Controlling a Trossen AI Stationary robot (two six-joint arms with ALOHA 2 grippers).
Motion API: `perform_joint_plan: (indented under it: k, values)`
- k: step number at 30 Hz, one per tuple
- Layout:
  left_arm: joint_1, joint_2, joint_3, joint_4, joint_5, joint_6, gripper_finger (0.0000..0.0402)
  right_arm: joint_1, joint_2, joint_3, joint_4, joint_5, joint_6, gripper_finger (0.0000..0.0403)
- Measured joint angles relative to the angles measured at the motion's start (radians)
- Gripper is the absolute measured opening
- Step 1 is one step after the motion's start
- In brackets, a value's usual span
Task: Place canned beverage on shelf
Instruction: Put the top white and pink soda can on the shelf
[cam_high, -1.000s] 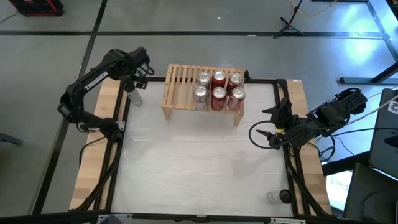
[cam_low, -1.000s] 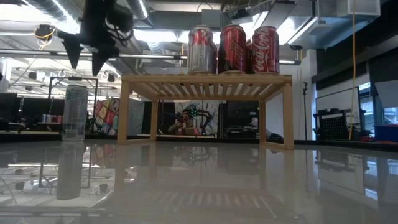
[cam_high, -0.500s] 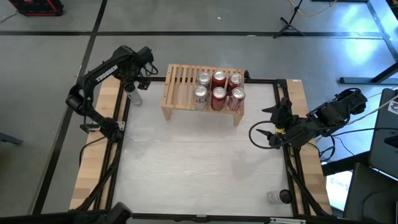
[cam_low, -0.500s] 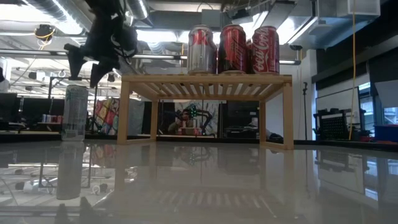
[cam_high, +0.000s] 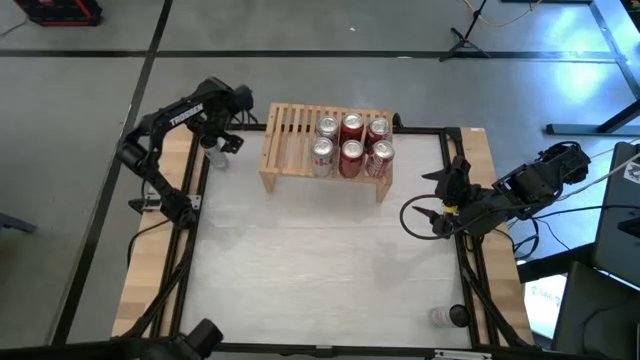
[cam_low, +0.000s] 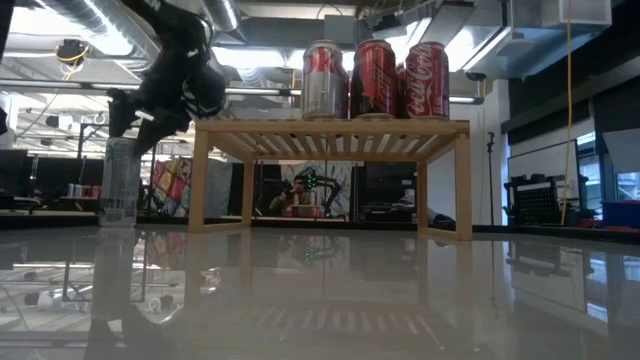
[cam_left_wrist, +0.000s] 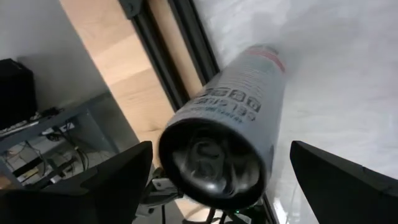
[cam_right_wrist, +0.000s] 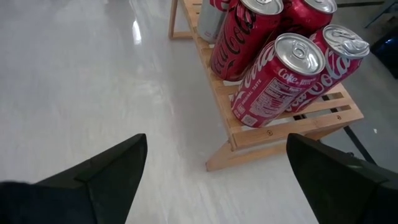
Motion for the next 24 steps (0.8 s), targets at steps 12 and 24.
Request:
perform_joint_plan:
  k: [12, 24]
  values:
    - [0.002, 0.019, -0.031, 0.018, 0.049, 0.065, 0.0311, 0.0, 0.0, 0.0, -0.001, 0.02, 0.0, 0.0376]
    - [-0.033, -0.075, -0.029, -0.01, 0.255, 0.0, 0.0233, 0.0, 0.0, 0.0, -0.001, 0.028, -0.016, 0.0376]
